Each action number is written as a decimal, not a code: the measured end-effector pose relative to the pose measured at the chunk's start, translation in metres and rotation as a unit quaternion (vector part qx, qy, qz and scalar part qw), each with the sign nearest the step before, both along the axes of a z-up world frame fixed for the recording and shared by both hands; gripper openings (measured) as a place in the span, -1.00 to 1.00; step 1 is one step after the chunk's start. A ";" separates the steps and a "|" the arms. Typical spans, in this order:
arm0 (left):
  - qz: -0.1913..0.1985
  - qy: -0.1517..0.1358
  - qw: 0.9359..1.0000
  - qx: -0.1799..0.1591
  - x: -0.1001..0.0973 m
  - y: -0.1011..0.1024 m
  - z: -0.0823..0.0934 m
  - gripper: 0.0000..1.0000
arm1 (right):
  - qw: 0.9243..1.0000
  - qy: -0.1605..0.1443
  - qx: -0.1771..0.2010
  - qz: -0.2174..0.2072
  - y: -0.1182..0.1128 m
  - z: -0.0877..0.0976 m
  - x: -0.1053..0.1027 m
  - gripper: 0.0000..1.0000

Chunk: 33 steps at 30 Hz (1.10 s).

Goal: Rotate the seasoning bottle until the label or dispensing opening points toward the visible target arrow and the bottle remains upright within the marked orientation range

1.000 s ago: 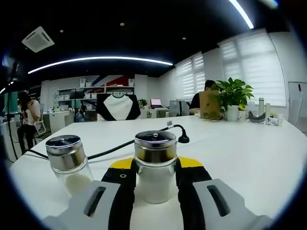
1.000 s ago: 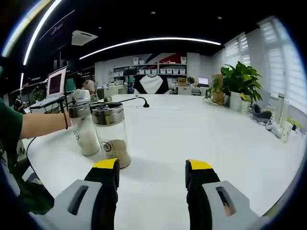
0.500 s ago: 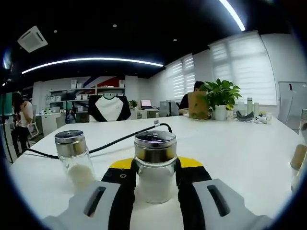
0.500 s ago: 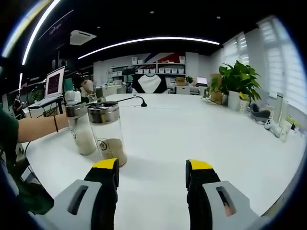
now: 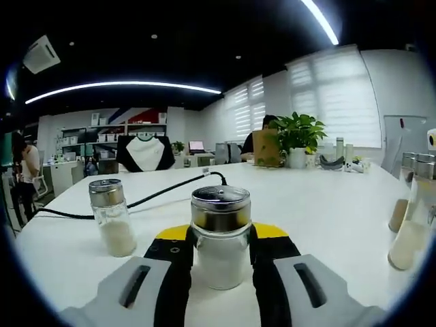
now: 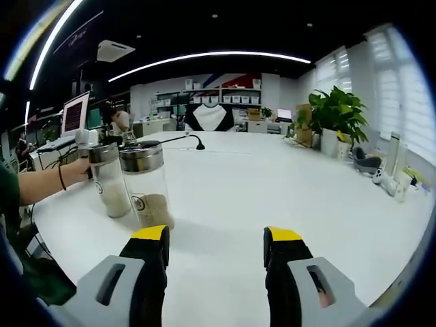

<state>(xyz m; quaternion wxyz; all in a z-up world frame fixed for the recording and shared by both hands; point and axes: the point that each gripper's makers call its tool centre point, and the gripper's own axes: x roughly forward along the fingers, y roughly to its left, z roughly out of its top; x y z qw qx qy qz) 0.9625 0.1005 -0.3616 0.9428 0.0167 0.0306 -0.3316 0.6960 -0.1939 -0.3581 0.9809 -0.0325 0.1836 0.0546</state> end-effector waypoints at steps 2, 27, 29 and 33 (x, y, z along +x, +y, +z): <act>-0.001 0.004 1.000 -0.004 -0.004 0.001 -0.001 -0.33 | 1.000 -0.001 0.000 0.000 0.000 0.000 0.000 0.12; -0.036 0.005 0.999 -0.003 -0.090 0.005 0.001 -0.33 | 1.000 0.001 0.024 0.018 0.010 -0.004 0.001 0.12; -0.034 0.009 0.999 -0.002 -0.095 0.005 0.000 -0.33 | 1.000 0.002 0.024 0.019 0.011 -0.005 0.001 0.12; -0.040 0.009 0.999 0.000 -0.106 0.002 0.001 -0.33 | 1.000 0.001 0.025 0.020 0.012 -0.004 0.001 0.12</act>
